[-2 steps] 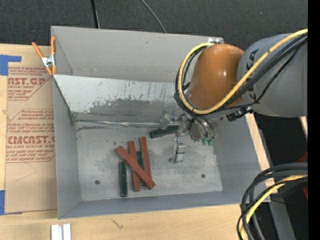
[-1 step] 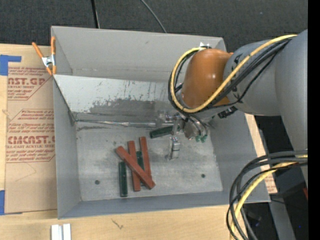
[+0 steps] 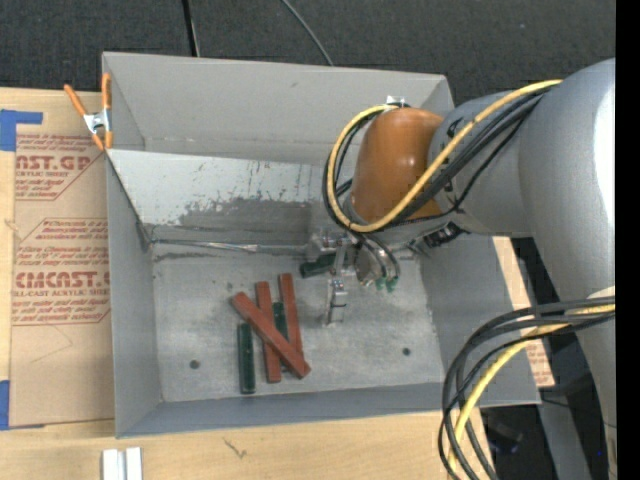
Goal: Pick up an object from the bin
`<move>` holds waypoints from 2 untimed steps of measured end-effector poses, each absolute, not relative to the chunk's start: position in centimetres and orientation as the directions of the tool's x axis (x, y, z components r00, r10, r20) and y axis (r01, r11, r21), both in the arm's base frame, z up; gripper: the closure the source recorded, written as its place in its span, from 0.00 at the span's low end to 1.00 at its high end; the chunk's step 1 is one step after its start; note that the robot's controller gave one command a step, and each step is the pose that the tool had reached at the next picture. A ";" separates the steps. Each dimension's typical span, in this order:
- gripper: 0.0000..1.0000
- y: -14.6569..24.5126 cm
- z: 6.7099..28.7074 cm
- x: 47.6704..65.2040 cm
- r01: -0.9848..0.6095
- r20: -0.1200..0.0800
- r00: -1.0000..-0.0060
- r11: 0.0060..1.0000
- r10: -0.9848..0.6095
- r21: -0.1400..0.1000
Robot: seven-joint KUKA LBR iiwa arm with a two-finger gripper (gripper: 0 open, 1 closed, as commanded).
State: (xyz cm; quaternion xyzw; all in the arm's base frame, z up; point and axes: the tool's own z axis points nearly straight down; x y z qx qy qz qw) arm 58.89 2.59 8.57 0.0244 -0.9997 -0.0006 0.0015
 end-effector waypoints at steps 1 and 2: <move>1.00 3.1 7.0 59.4 -0.108 -0.002 -0.994 0.994 -0.108 0.000; 1.00 3.1 7.0 59.4 -0.109 -0.002 -0.994 0.994 -0.109 0.000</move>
Offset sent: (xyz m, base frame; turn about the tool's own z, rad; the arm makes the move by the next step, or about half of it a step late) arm 0.0000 0.0000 0.0000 0.0000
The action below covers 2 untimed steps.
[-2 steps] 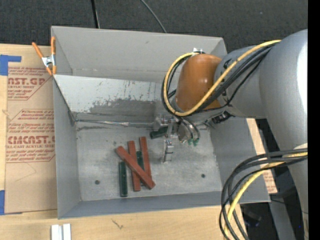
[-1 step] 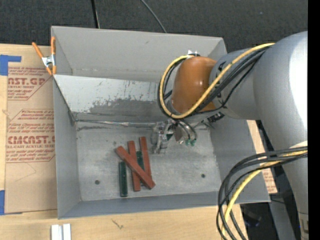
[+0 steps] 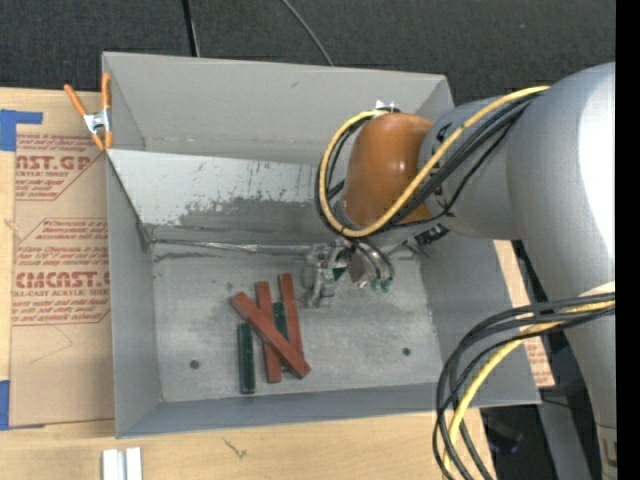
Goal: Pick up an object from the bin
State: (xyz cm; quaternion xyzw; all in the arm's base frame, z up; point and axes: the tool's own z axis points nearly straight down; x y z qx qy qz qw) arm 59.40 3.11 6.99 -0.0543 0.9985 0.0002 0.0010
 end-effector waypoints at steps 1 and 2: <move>1.00 1.0 10.5 55.1 -0.336 0.007 -0.942 0.942 -0.336 0.005; 1.00 0.5 17.0 55.7 -0.467 0.002 -0.884 0.884 -0.467 0.001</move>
Offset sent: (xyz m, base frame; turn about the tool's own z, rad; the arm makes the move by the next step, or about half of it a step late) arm -0.0221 -0.0210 0.1380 -0.3916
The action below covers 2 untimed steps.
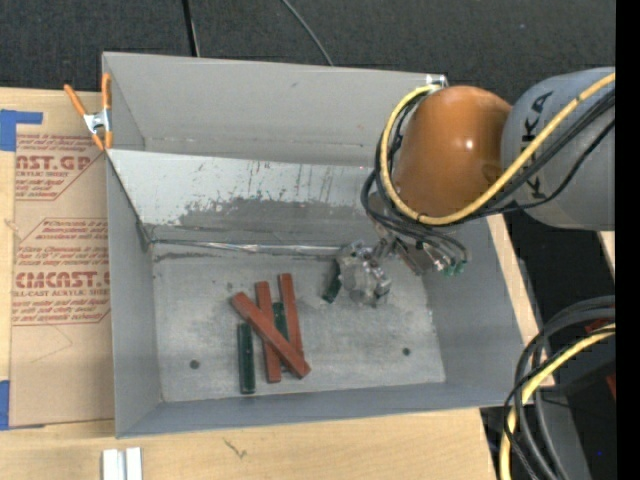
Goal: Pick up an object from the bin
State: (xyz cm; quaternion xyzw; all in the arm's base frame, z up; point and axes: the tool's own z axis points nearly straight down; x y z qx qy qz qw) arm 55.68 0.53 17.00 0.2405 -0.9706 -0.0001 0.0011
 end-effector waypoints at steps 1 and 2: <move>0.00 6.8 14.2 55.1 -0.726 -0.001 -0.688 0.688 -0.726 0.004; 0.00 6.7 14.3 55.3 -0.725 -0.003 -0.689 0.689 -0.725 0.001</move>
Offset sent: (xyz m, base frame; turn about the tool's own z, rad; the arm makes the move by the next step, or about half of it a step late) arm 0.0000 0.0000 0.0000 0.0000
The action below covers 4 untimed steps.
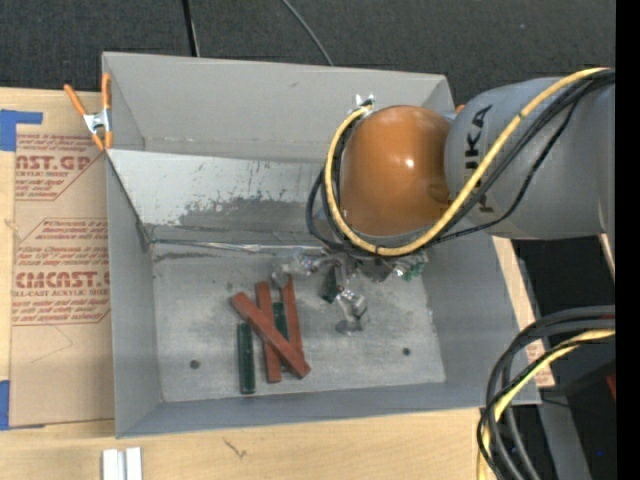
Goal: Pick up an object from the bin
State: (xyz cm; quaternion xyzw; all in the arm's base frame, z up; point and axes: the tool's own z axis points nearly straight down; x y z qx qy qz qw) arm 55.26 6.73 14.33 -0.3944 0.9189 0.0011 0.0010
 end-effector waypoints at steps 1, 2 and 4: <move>0.00 7.8 12.5 56.5 -0.822 -0.006 -0.570 0.570 -0.822 -0.006; 1.00 9.7 7.4 58.1 -0.942 -0.006 -0.336 0.336 -0.942 -0.003; 1.00 9.3 22.0 55.2 -0.971 -0.005 -0.237 0.237 -0.971 -0.003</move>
Offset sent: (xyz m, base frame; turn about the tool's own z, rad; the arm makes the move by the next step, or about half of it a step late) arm 0.0269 0.0270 -0.0733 -0.4199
